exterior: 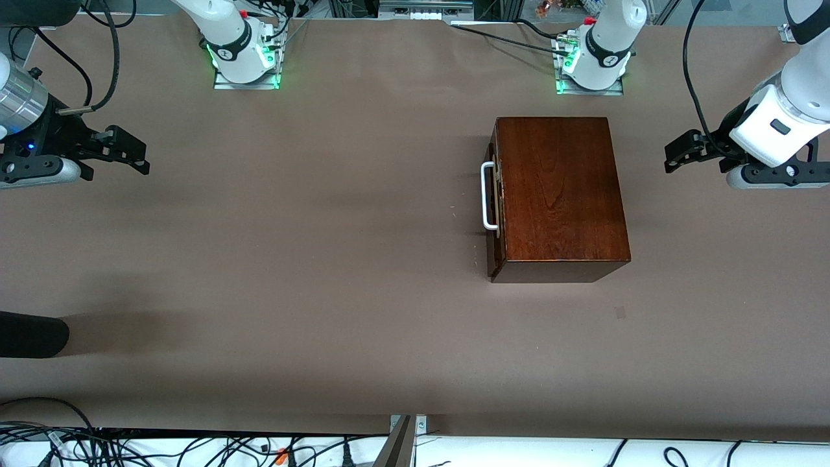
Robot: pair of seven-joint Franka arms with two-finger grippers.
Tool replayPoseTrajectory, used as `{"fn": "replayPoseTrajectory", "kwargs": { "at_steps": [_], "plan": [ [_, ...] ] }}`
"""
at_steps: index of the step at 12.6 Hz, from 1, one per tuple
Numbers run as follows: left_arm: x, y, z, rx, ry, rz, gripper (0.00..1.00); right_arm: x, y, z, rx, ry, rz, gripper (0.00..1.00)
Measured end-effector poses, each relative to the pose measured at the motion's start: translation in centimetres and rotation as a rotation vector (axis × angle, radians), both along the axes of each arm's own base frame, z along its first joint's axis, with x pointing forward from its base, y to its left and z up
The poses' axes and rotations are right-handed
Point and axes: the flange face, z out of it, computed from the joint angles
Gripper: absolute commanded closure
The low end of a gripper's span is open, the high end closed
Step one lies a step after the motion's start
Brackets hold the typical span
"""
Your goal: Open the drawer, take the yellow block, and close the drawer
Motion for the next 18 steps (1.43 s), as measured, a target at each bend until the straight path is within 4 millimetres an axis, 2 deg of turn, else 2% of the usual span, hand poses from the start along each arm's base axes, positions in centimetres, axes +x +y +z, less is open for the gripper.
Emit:
{"fn": "replayPoseTrajectory", "kwargs": {
  "at_steps": [6,11,13,15,18],
  "plan": [
    [-0.2,-0.1,-0.1,0.000,0.013,-0.002,0.00,0.0,0.0,0.0,0.000,0.000,0.000,0.00],
    [-0.2,-1.1,-0.2,-0.024,0.025,-0.014,0.00,0.0,0.0,0.0,0.000,0.000,0.000,0.00],
    [0.0,-3.4,-1.3,-0.068,0.053,-0.043,0.00,0.0,-0.1,0.0,0.000,0.000,-0.001,0.00],
    [0.0,-7.8,-3.3,-0.085,0.093,-0.114,0.00,0.0,-0.1,0.0,0.000,0.000,-0.002,0.00],
    [-0.1,-14.4,-7.6,-0.088,0.171,-0.216,0.00,0.0,-0.1,0.0,0.000,0.000,-0.002,0.00]
  ]
}}
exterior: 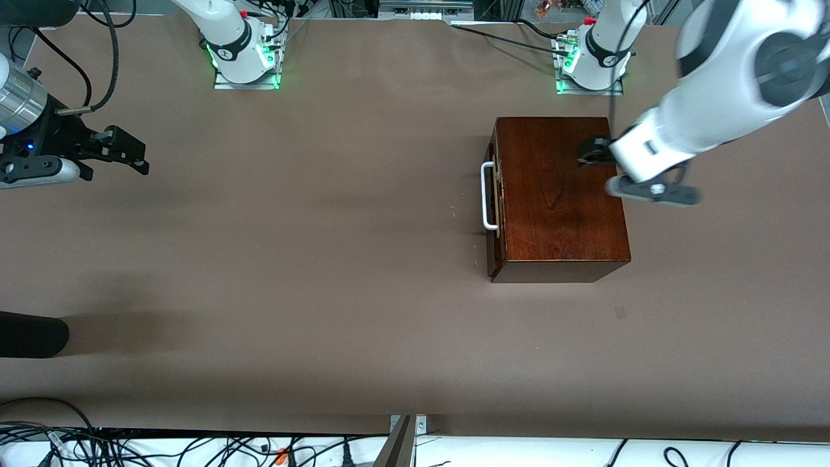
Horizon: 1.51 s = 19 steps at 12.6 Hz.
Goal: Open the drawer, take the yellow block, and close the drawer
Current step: 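Reach the left gripper to the white drawer handle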
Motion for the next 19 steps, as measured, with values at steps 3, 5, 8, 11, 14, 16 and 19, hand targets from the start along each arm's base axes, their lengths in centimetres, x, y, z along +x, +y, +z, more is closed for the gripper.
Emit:
{"fn": "replayPoseTrajectory", "kwargs": {
  "at_steps": [3,5,8,11,14,16,19],
  "plan": [
    [-0.4,-7.1,-3.3,-0.002,0.044,-0.086,0.00,0.0,0.0,0.0,0.000,0.001,0.000,0.00],
    [-1.3,-12.7,-4.9,0.027,0.062,-0.057,0.00,0.0,0.0,0.0,0.000,0.001,0.000,0.00],
    [-1.9,-18.1,-8.2,0.088,0.005,0.014,0.00,0.0,0.0,0.0,0.000,0.001,0.000,0.00],
    [-2.7,-21.8,-12.7,0.170,-0.054,0.066,0.00,0.0,0.0,0.0,0.000,0.001,-0.001,0.00],
    [-4.8,-25.3,-17.3,0.298,-0.115,0.068,0.00,0.0,0.0,0.0,0.000,0.001,-0.001,0.00],
    [-5.2,-25.7,-19.1,0.351,-0.139,0.058,0.00,0.0,0.0,0.0,0.000,0.001,-0.001,0.00],
    [-4.6,-25.0,-20.1,0.381,-0.148,0.072,0.00,0.0,-0.1,0.0,0.000,0.001,-0.001,0.00]
  ]
}}
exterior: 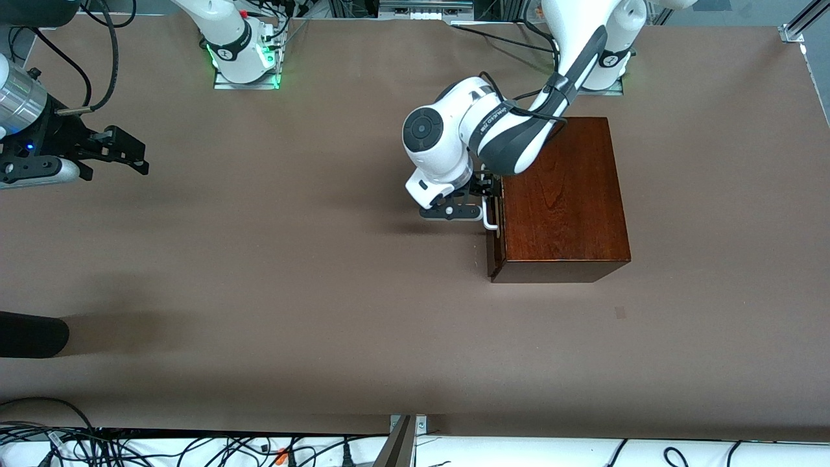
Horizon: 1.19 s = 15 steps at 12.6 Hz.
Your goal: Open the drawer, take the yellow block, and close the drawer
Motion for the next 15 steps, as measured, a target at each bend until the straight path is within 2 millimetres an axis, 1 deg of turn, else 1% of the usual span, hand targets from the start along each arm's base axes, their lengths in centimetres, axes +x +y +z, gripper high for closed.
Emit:
{"fn": "replayPoseTrajectory", "kwargs": {
  "at_steps": [4,6,10,15],
  "plan": [
    [-0.5,0.3,-0.9,0.021,0.007,0.030,0.00,0.0,-0.1,0.0,0.000,0.000,-0.002,0.00],
    [-0.9,0.5,-1.7,0.033,0.015,0.036,0.00,0.0,-0.5,0.0,0.000,0.001,-0.010,0.00],
    [-0.9,0.4,-1.8,0.034,0.015,0.038,0.00,0.1,-0.8,0.0,0.000,0.001,-0.014,0.00],
    [-1.3,0.1,-3.1,0.030,0.008,0.058,0.00,0.1,-0.8,0.0,-0.001,0.002,-0.014,0.00]
  ]
}}
